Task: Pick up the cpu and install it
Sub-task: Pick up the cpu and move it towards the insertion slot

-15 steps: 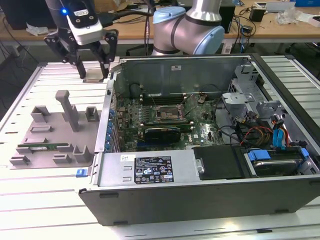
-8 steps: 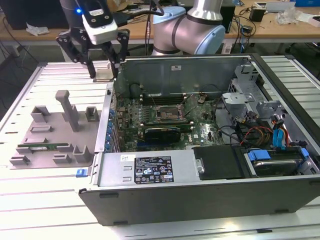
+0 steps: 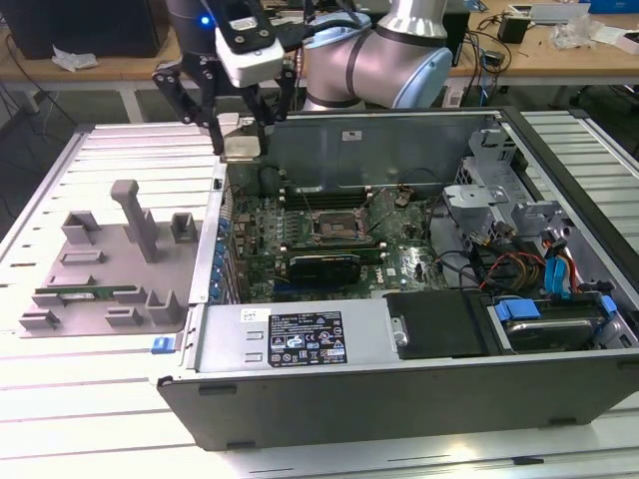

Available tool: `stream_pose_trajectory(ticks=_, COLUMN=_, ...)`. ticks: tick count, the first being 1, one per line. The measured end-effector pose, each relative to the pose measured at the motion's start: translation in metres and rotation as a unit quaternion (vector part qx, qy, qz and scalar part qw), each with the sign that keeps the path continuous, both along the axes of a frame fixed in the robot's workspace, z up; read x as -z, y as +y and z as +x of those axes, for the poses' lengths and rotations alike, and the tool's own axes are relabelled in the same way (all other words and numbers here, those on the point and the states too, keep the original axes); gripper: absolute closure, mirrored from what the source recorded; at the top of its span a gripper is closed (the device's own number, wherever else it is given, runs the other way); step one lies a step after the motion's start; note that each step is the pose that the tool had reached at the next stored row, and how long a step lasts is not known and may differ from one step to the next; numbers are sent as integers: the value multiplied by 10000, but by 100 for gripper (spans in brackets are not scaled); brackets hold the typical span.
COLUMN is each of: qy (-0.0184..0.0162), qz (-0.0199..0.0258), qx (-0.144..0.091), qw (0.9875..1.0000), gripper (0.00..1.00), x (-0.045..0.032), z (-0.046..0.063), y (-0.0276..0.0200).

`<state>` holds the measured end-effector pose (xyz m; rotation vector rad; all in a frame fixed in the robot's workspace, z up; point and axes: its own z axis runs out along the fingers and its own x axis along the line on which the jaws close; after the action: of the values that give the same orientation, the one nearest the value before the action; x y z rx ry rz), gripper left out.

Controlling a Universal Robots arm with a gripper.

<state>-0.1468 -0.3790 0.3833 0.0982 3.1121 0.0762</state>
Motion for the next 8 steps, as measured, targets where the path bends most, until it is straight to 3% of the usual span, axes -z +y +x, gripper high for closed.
stream_pose_trajectory(ticks=5, qy=0, qz=0, qx=1, qw=10000, gripper=46, x=3, z=189, y=0)
stream_pose_trajectory(ticks=8, qy=13, qz=0, qx=0, qw=10000, gripper=46, x=56, z=469, y=4)
